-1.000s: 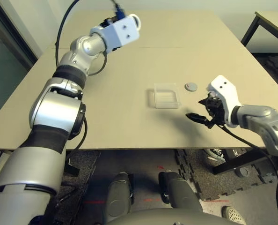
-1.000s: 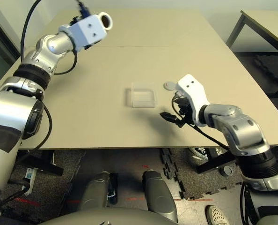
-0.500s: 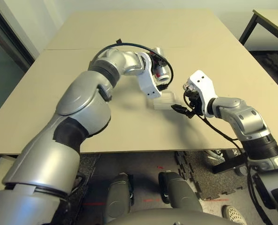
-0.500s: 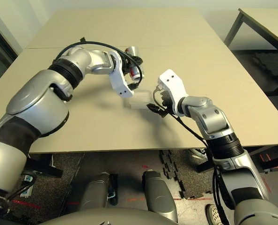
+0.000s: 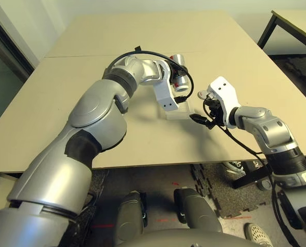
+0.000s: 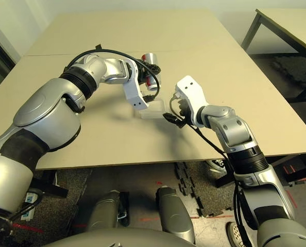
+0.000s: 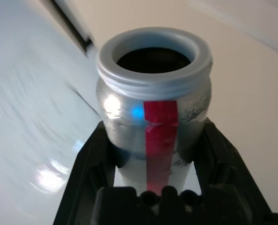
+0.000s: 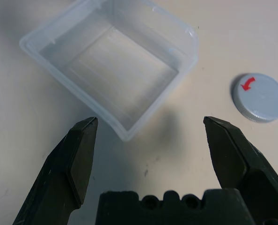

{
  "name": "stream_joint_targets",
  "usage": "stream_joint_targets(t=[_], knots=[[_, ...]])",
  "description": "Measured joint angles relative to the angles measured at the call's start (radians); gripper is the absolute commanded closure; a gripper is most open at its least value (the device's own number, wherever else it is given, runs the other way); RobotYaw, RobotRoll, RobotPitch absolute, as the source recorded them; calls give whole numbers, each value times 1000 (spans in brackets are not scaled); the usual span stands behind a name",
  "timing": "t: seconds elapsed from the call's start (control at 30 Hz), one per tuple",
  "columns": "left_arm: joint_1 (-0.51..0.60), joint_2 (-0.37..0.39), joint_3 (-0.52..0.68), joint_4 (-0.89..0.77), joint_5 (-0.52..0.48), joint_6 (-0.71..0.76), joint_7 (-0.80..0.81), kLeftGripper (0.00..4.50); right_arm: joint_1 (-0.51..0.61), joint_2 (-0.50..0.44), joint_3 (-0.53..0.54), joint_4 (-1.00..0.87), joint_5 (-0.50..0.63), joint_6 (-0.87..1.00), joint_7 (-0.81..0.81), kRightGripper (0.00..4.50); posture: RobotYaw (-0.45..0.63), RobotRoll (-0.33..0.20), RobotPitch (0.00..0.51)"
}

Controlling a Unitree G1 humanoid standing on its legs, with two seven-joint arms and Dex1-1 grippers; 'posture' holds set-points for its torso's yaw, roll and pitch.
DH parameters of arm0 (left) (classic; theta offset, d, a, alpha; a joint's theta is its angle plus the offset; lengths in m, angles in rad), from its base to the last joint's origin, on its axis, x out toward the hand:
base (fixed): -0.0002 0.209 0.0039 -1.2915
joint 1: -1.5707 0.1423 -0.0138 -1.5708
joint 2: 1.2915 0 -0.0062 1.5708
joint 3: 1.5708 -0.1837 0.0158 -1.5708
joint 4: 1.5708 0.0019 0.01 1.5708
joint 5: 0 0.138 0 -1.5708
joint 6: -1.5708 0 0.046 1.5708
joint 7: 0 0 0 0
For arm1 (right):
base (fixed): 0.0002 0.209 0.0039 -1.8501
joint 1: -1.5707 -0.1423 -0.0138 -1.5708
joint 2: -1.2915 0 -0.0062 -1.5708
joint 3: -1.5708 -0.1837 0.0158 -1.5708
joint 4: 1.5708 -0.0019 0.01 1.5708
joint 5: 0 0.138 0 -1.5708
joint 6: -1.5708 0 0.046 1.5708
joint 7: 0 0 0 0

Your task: Pour the medicine from the bottle into the box.

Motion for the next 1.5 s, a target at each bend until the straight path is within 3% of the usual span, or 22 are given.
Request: stream_joint_targets(t=[0.17,0.3,0.47,0.7,1.3,1.4,1.5], knots=[[84,-20,464,0,-444,230,-206,2021,-8,8,-5,1,2,-9,4,0,-226,0,59],[138,20,816,-4,-756,460,-195,2021,-6,2,-30,-1,12,-4,22,0,-218,0,61],[271,66,1064,-13,-975,558,-105,2021,-4,-3,-38,-15,24,17,45,0,-207,0,66],[428,38,1107,-13,-1023,577,-62,2021,2,-3,-38,-58,45,43,62,0,-206,0,69],[431,24,1055,-35,-1014,578,-70,2021,63,-3,-71,-121,46,102,-7,0,-236,0,77],[428,34,997,-33,-966,563,-92,2021,75,-3,-71,-124,47,109,-8,0,-235,0,80],[338,77,811,-29,-791,462,-142,2021,86,-4,-71,-124,47,118,-8,0,-221,0,80]])
